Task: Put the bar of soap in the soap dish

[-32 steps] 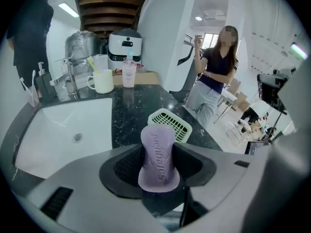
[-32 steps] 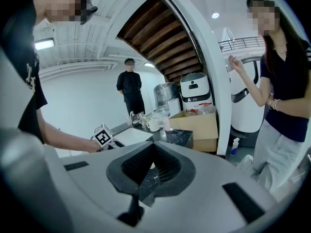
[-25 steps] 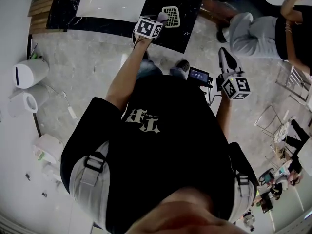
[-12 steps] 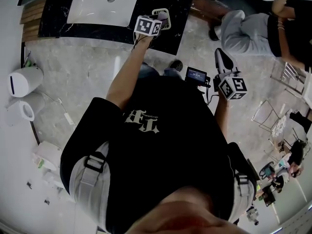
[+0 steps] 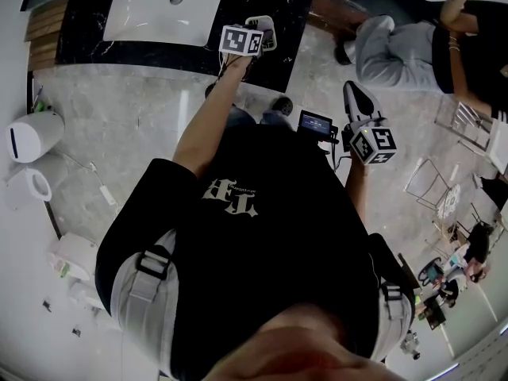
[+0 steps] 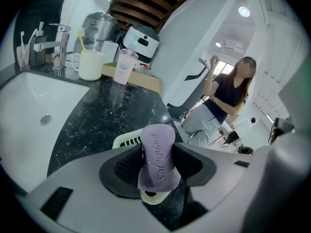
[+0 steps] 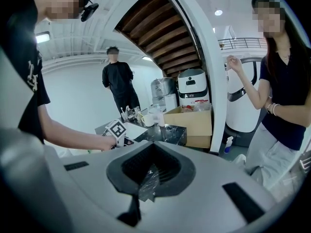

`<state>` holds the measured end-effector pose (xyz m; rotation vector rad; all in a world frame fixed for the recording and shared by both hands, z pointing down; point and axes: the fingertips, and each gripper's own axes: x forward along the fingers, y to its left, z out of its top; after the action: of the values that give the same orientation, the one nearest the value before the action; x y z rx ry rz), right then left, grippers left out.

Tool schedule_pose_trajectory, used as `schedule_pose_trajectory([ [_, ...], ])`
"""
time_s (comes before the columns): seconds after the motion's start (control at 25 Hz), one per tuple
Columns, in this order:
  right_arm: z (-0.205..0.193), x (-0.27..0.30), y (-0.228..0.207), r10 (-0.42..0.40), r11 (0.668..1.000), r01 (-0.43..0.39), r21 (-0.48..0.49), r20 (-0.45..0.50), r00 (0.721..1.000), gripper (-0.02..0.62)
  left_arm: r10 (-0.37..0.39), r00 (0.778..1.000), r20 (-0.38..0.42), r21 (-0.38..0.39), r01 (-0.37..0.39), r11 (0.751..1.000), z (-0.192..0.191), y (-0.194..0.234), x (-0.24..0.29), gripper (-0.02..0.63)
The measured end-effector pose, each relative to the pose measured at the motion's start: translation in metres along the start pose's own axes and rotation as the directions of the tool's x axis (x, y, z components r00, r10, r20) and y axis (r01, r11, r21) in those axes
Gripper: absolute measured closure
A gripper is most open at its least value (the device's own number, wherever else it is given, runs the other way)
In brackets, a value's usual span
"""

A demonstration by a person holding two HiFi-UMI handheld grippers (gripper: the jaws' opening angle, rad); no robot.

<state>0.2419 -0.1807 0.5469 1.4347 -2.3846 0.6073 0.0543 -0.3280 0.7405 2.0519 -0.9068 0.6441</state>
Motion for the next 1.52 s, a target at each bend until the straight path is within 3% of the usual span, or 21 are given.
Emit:
schedule_pose_trajectory([
  [0.44, -0.005, 0.004, 0.004, 0.005, 1.000, -0.005, 0.004, -0.030, 1.000, 0.588, 0.015, 1.000, 0.016, -0.054, -0.014, 0.998, -0.002, 0.008, 0.004, 0.417],
  [0.8, -0.008, 0.003, 0.005, 0.014, 1.000, -0.013, 0.006, -0.030, 0.999, 0.588, 0.020, 0.998, 0.052, -0.029, -0.019, 0.999, 0.003, 0.009, -0.012, 0.426],
  [1.0, -0.004, 0.004, 0.006, 0.019, 1.000, -0.019, 0.002, -0.013, 1.000, 0.588, 0.017, 0.994, 0.105, 0.034, -0.021, 0.999, 0.010, 0.001, -0.040, 0.426],
  [1.2, 0.000, 0.008, 0.012, 0.034, 0.999, -0.034, -0.001, 0.007, 0.999, 0.588, -0.018, 0.975, 0.223, 0.131, -0.011, 0.991, 0.026, -0.013, -0.087, 0.432],
  [1.4, 0.004, 0.019, 0.026, 0.084, 0.996, -0.083, -0.015, 0.035, 0.996, 0.588, -0.073, 0.941, 0.329, 0.223, -0.002, 0.975, 0.035, -0.035, -0.133, 0.541],
  [1.52, 0.004, 0.023, 0.037, 0.109, 0.994, -0.108, -0.020, 0.038, 0.993, 0.588, -0.068, 0.937, 0.344, 0.245, -0.020, 0.969, 0.025, -0.041, -0.156, 0.583],
])
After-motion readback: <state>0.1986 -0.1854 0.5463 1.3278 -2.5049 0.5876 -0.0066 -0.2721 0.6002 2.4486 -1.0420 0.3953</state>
